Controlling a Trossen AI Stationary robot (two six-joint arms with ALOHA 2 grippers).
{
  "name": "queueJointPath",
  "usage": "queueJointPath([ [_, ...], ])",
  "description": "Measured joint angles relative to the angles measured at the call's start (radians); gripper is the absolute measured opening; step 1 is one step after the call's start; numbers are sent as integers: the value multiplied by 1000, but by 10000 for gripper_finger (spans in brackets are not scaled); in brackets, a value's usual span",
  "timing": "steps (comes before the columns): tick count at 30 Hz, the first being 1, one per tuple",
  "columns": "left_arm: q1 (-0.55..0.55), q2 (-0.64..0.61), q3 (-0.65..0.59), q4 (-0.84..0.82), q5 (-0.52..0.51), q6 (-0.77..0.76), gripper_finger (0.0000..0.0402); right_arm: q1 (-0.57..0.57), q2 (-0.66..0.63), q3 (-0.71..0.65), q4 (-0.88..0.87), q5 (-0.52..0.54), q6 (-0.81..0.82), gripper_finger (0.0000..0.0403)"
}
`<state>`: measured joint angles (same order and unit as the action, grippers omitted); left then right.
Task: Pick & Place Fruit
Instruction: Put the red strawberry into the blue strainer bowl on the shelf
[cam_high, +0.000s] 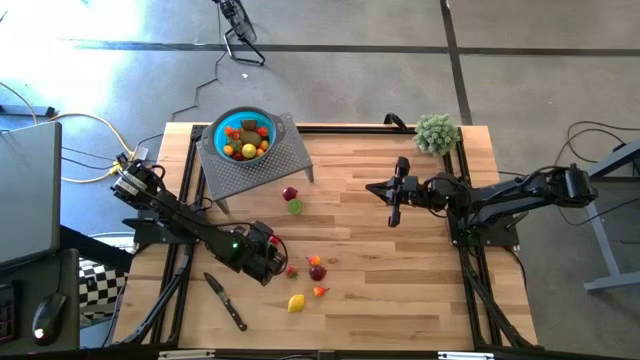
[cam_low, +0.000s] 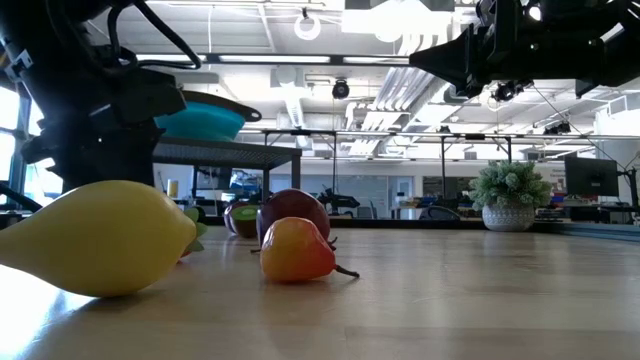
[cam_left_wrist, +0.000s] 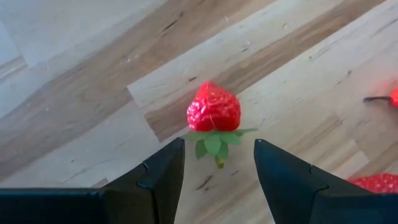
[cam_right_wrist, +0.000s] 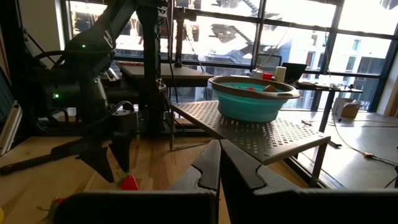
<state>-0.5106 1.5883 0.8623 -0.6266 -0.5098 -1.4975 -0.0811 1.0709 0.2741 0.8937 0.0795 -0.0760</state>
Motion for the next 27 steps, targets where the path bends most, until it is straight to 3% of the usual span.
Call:
queueJointPath([
  [13,0,0,0,0,18,0,183,0,0,0,0,0,0,2],
  [27,0,0,0,-2,21,0,78,0,0,0,0,0,0,2],
])
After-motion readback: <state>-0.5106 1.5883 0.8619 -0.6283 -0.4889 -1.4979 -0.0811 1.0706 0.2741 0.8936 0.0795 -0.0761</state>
